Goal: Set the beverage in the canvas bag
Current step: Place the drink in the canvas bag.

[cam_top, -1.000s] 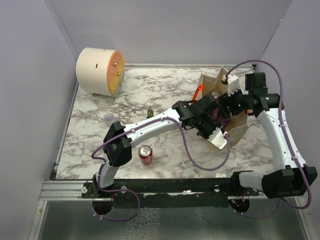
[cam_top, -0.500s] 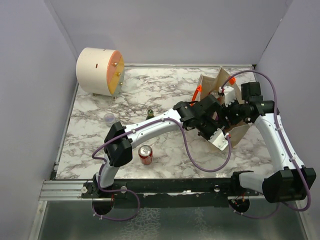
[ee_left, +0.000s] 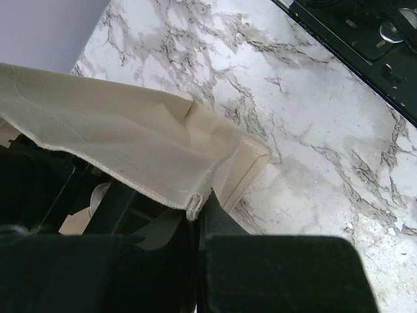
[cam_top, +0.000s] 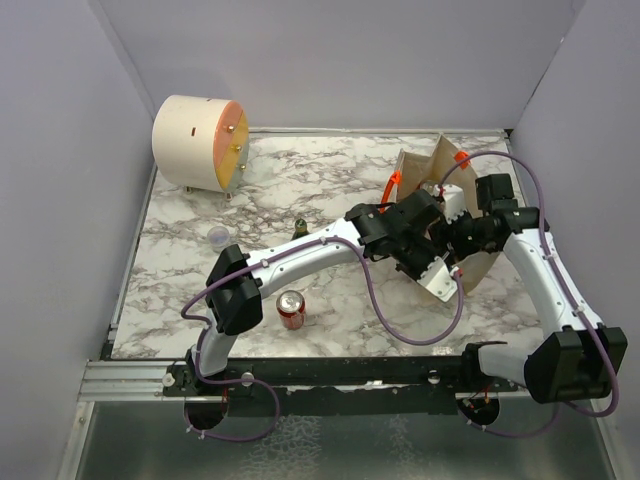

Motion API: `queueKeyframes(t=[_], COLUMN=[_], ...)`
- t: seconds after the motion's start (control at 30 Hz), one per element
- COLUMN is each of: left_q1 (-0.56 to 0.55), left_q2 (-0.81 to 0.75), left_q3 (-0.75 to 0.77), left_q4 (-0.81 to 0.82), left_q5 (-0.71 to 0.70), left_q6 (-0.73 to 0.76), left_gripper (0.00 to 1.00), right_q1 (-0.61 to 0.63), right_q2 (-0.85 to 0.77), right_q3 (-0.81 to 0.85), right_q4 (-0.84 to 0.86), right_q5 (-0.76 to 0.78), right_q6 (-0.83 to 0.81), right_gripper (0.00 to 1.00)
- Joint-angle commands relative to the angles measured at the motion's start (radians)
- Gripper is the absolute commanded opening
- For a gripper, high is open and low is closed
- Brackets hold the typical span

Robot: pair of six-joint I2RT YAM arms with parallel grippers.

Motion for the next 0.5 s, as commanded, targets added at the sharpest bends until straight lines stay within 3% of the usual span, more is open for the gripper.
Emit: queueKeyframes(t=[0.0,0.47], left_q1=[-0.012,-0.016], left_q2=[-0.058,-0.063], left_q3=[0.008,0.032], left_q4=[0.041,0.120], left_q5=[-0.015,-0.050], left_q6=[-0.011,-0.094], left_gripper=[0.00,0.00], right_q1=[-0.003,0.031], right_q2=[0.021,0.101], right_q3=[0.008,0.000], right_q4=[0.063,0.074], right_q5=[-0.056,-0.037], right_q6=[0.044,0.008], right_gripper=[0.02,0.02])
